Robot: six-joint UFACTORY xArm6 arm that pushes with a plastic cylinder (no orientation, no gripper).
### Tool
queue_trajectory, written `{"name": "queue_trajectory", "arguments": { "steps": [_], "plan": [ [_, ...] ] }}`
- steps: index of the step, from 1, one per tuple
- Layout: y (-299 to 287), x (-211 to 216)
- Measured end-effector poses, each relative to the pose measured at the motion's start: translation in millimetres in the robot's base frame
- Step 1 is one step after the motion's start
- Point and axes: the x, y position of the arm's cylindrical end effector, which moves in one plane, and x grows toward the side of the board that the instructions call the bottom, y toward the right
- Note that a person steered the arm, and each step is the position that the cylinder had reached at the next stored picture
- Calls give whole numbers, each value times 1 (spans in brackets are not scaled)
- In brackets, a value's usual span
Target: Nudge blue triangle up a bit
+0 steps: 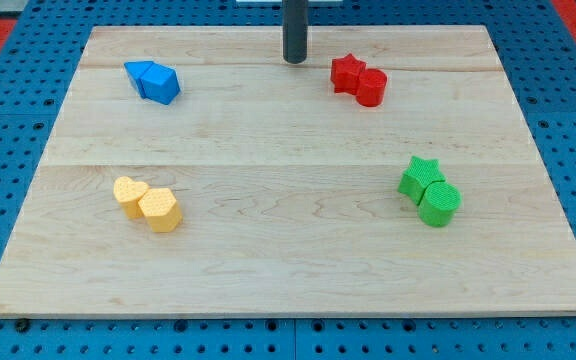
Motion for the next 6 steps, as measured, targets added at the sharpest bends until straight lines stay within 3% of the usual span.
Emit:
{"name": "queue_trajectory", "arguments": {
  "steps": [2, 4, 5, 6],
  "plan": [
    [6, -5],
    [-89, -16],
    [-112, 0],
    [-85, 14]
  ]
}}
